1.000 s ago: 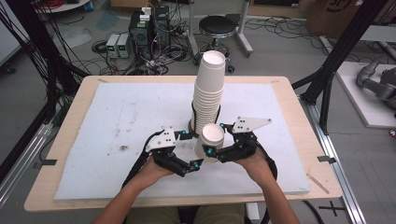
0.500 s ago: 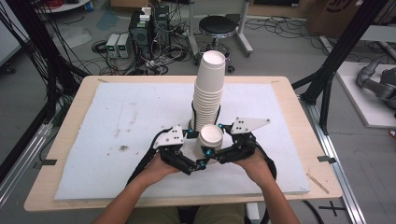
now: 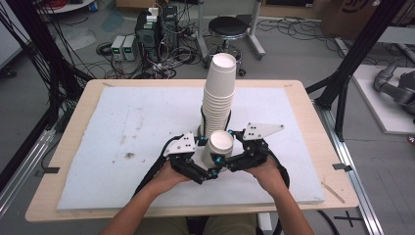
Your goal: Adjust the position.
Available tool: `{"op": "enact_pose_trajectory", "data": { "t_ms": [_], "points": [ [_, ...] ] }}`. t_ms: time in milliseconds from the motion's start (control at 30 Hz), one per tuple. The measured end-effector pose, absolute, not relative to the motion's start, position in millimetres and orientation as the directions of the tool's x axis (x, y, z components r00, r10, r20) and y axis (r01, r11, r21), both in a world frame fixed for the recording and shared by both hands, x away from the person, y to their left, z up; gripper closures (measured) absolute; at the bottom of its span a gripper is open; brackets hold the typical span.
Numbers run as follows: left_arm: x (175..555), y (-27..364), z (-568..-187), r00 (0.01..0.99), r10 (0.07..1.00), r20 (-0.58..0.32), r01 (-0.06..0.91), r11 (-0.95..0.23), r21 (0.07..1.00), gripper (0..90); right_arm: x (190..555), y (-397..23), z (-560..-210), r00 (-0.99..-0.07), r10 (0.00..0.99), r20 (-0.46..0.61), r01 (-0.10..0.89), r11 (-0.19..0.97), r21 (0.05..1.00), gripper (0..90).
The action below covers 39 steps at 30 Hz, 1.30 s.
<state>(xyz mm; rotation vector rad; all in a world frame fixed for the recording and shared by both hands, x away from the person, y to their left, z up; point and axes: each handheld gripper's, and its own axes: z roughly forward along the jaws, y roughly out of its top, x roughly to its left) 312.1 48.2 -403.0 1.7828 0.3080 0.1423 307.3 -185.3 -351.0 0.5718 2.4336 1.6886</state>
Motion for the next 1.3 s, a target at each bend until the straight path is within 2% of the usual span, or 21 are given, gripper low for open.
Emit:
{"op": "enact_pose_trajectory", "data": {
  "t_ms": [67,167,733,800,867,1100,1300],
  "points": [
    [312.3,48.0,-403.3,0.955,0.287,-0.071,0.134,-0.205,0.97,3.2,307.3,-185.5,-351.0,-0.921,0.372,0.117,0.24,0.302,0.923,21.1],
    [312.4,48.4,-403.0,0.96,0.274,-0.065,0.125,-0.208,0.97,8.6,307.6,-185.6,-351.6,-0.92,0.374,0.119,0.242,0.303,0.922,21.2],
    [311.5,50.7,-401.4,0.959,0.284,-0.023,0.101,-0.263,0.96,17.0,309.4,-185.8,-356.0,-0.915,0.378,0.139,0.263,0.3,0.917,21.0],
    [311.5,51.0,-401.1,0.959,0.282,-0.03,0.104,-0.254,0.962,17.0,309.0,-185.7,-355.6,-0.914,0.379,0.143,0.264,0.291,0.92,20.3],
    [312.1,51.9,-400.8,0.958,0.285,-0.034,0.11,-0.256,0.96,16.9,309.0,-185.5,-354.8,-0.916,0.37,0.155,0.271,0.287,0.919,13.9],
    [313.2,59.9,-398.5,0.956,0.292,-0.042,0.124,-0.267,0.956,16.8,308.2,-195.1,-348.6,-0.918,0.37,0.142,0.254,0.275,0.928,13.6],
    [314.7,70.2,-392.2,0.952,0.305,-0.039,0.142,-0.324,0.935,16.9,306.4,-204.0,-342.4,-0.93,0.347,0.123,0.232,0.291,0.928,13.7]
  ]
}}
